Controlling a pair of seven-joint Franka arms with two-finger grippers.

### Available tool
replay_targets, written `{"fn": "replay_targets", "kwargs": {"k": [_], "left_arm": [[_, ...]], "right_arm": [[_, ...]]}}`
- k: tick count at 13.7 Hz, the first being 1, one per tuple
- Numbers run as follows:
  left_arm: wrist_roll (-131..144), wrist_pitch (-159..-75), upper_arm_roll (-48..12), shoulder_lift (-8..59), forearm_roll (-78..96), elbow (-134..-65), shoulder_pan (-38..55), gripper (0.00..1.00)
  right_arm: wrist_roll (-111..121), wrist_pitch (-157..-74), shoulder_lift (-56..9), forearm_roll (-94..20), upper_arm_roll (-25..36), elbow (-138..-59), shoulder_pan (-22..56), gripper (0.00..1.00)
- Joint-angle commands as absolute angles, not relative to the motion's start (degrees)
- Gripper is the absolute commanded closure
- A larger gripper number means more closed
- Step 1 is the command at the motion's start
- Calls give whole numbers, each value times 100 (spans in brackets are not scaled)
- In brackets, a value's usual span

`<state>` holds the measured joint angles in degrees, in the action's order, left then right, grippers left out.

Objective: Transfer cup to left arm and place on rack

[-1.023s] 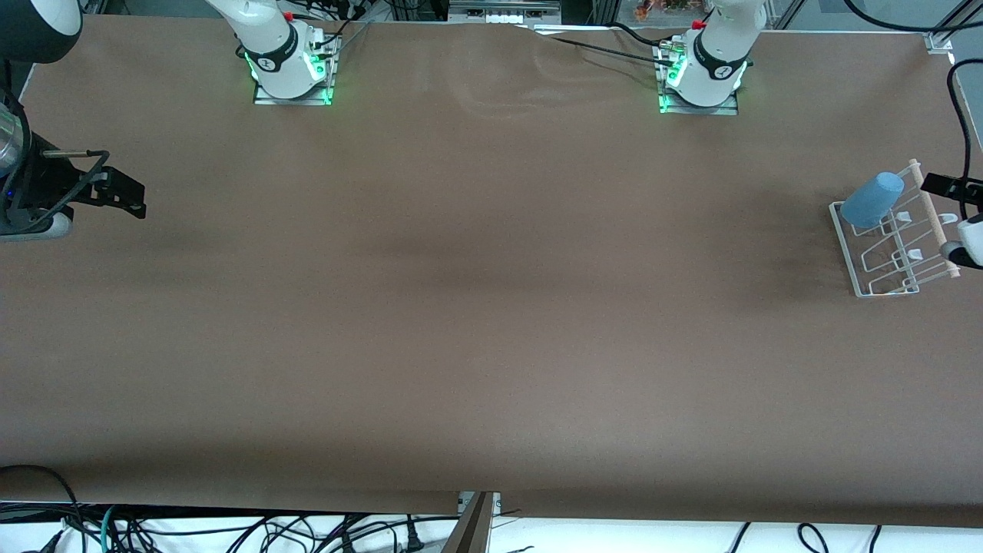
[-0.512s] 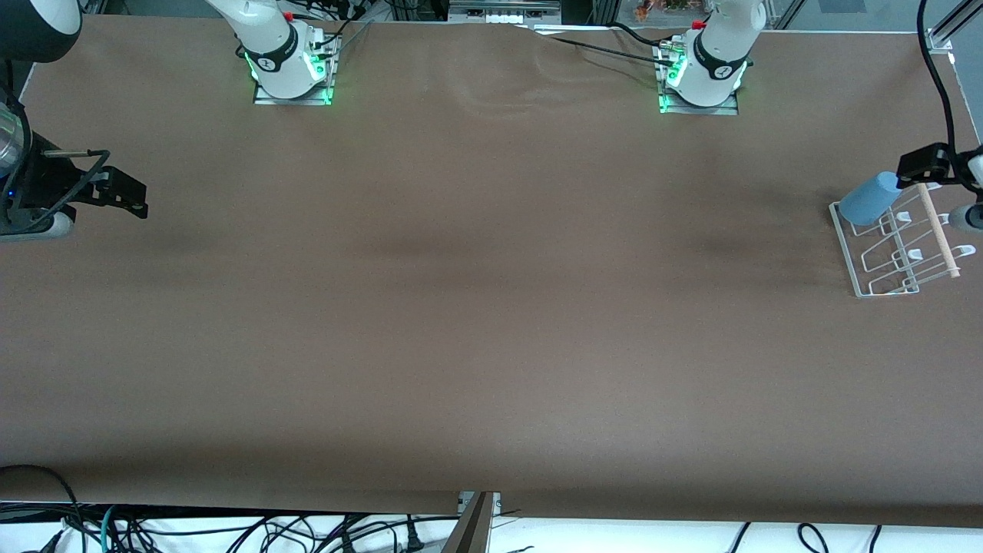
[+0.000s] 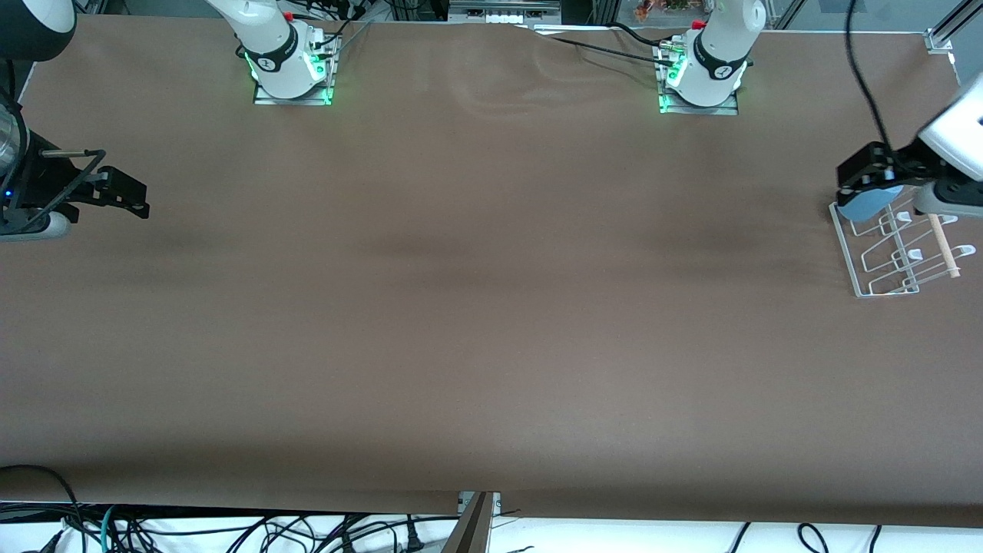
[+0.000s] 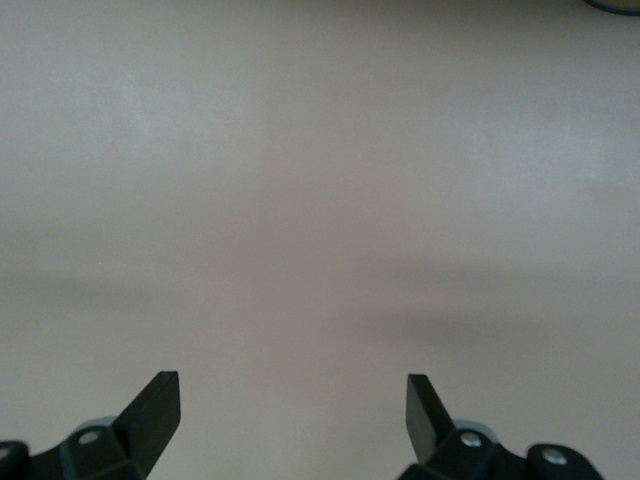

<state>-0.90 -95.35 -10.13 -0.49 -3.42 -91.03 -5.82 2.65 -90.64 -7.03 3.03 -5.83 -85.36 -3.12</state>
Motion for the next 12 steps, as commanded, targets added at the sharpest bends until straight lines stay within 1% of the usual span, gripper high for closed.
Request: {"fn": "replay_targets", "kwargs": {"k": [1,3,4,6,7,8,11,12], "left_arm": [[0,-10143,-809,-835,-219,-10082,-501,0],[-52,-10125,-520,-800,-237,-9985,-492,0],[-70,-9960,-492,-800,-168,-9871,-475,0],[26,-9171,-492,-704,-167,-9328,-405,0],[87,-8897,-492,-703,-167,-9177,-404,0],[192,-8834,-466,-721,-150,-9184,-404,0],[325,-8816,-63,-721,237,-9237,-159,0],[343,-8798,-88,-721,237,-9237,-158,0]], "right_arm": [[237,-9044,-730,202,-589,-8438,-352,0],[272,-9044,-738,202,-589,-8438,-352,0],[272,-9044,-738,202,-589,-8438,-352,0],[281,-9044,-730,202,-598,-8438,-352,0],[281,-9044,-738,202,-598,-8438,-352,0],[281,-9044,-730,211,-589,-8438,-352,0],[272,-9044,-738,220,-598,-8438,-343,0],[264,-9044,-730,220,-598,-8438,-343,0]]}}
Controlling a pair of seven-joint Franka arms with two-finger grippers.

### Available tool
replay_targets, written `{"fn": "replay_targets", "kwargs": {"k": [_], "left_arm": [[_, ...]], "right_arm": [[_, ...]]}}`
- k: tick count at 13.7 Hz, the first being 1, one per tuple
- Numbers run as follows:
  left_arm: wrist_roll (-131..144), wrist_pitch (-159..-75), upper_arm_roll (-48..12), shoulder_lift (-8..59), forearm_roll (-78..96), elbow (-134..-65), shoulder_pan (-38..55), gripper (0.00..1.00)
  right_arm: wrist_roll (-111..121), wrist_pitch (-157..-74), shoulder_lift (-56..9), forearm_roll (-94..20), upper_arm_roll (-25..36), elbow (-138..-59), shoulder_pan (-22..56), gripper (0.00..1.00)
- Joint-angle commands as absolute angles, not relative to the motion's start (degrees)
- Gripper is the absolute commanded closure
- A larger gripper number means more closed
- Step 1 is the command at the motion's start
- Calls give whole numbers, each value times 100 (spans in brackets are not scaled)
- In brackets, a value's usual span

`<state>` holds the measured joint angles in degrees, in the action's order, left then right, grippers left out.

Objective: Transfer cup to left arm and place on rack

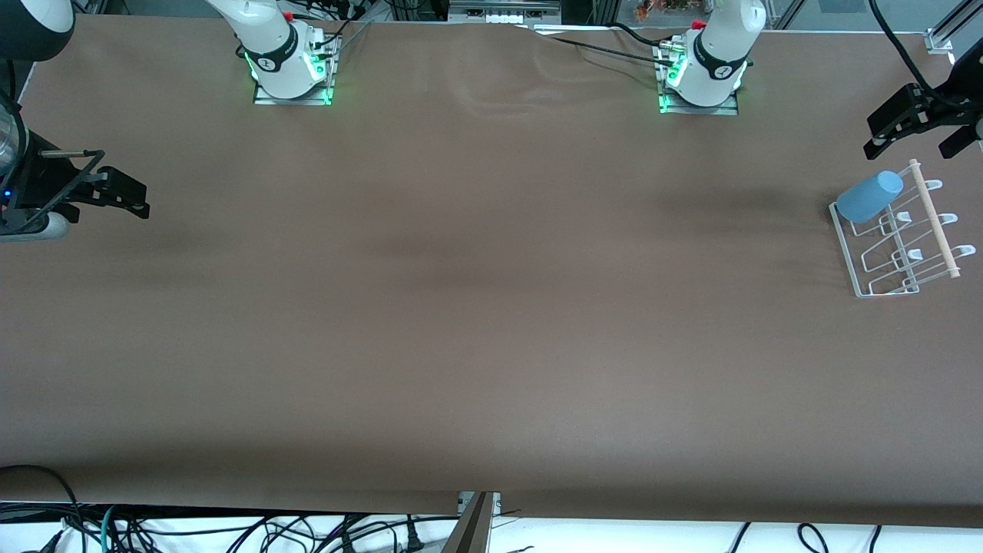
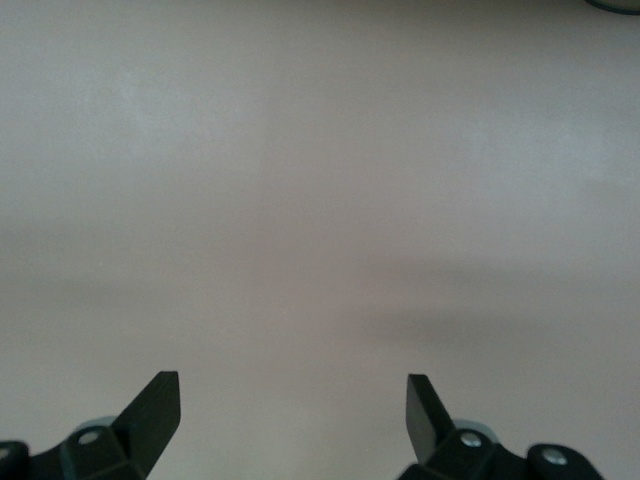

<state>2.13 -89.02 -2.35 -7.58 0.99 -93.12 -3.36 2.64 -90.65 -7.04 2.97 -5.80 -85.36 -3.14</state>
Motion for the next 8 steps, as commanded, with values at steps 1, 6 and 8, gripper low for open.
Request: {"fn": "replay_targets", "kwargs": {"k": [1,6,8], "left_arm": [[343,-8780,-97,-686,237,-9220,-150,0],[527,-8763,-281,-642,194,-9228,-149,0],[527,-8763,-307,-589,176,-9229,-149,0]], "right_arm": [[264,-9044,-738,220,-598,-8438,-343,0],[264,-9044,-738,229,-598,-8438,-334,0],[264,-9044,-738,229,-598,-8438,-334,0]]}}
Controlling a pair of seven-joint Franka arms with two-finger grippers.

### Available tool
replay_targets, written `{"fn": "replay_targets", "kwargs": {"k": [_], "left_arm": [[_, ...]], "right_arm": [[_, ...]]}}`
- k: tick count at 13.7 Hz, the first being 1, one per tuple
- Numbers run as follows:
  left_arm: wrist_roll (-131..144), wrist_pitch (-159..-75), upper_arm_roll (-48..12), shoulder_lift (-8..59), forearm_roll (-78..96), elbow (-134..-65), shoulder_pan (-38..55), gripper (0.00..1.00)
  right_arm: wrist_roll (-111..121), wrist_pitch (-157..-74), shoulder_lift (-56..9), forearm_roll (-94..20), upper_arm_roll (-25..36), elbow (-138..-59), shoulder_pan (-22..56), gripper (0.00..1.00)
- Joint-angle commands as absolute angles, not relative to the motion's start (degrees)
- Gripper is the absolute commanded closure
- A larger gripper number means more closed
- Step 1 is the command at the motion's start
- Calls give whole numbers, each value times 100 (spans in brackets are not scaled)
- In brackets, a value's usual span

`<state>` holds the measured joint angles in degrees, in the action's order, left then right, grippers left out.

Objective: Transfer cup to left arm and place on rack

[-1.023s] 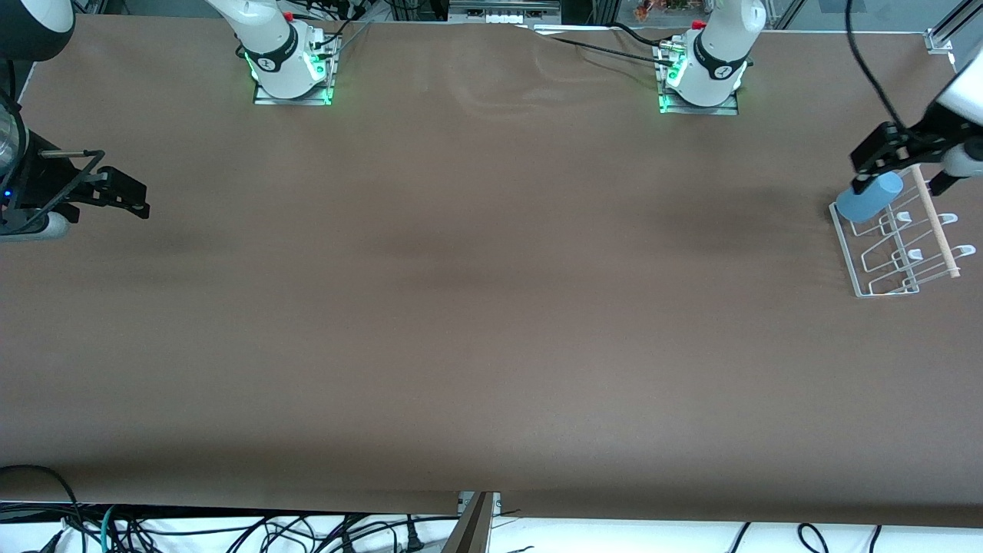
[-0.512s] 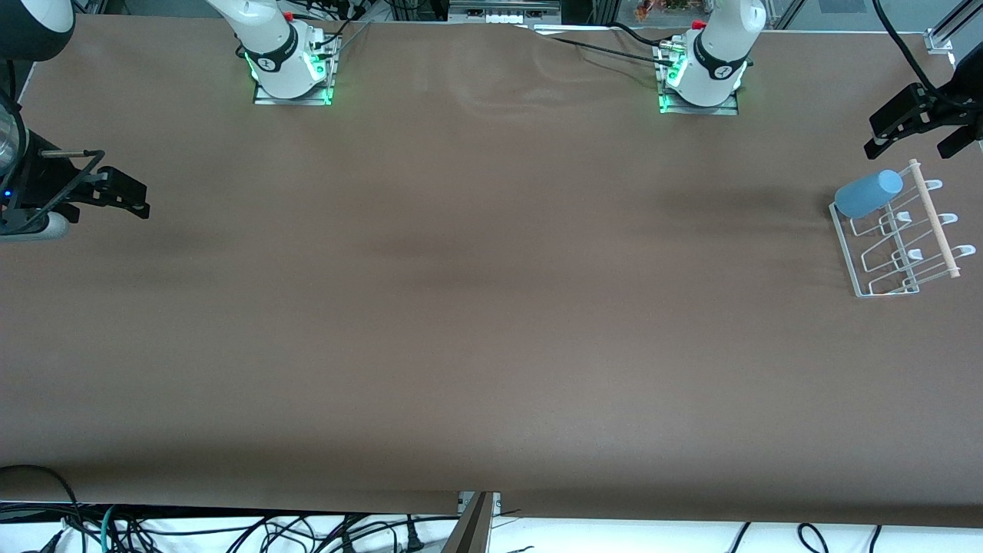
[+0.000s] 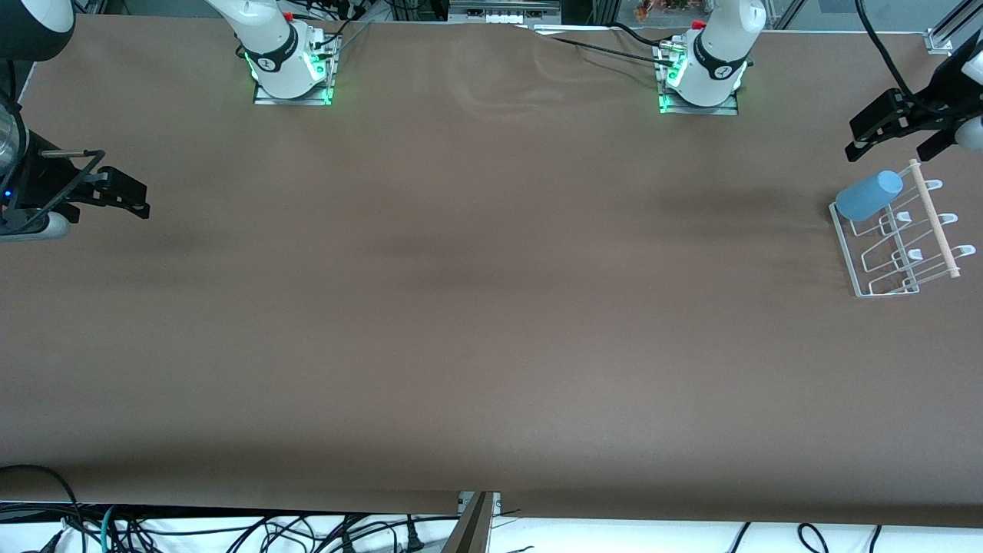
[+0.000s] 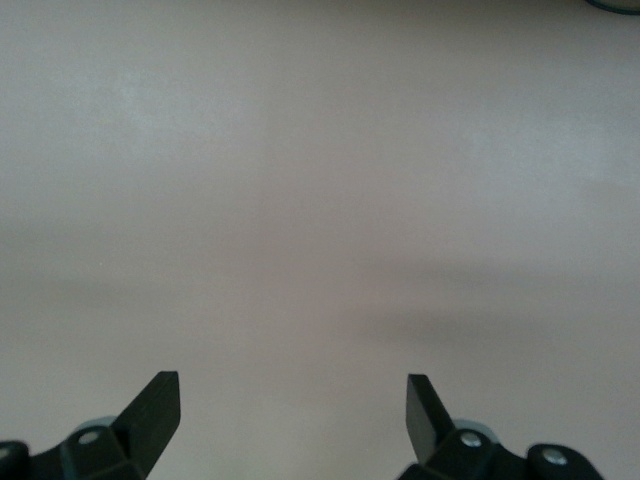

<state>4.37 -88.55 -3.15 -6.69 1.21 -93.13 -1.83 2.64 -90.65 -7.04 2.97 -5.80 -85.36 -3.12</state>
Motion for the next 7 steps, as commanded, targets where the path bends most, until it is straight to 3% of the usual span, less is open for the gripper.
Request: {"fn": "replay_targets", "kwargs": {"k": [1,7], "left_arm": [[536,-8754,-351,-598,176,-9229,-149,0],[536,-8657,-369,-580,141,-9176,-176,0]], "right_arm": [[264,-9044,-738,229,-598,-8438,-334,0],[264,-9044,-738,229,-598,-8438,-334,0]]}}
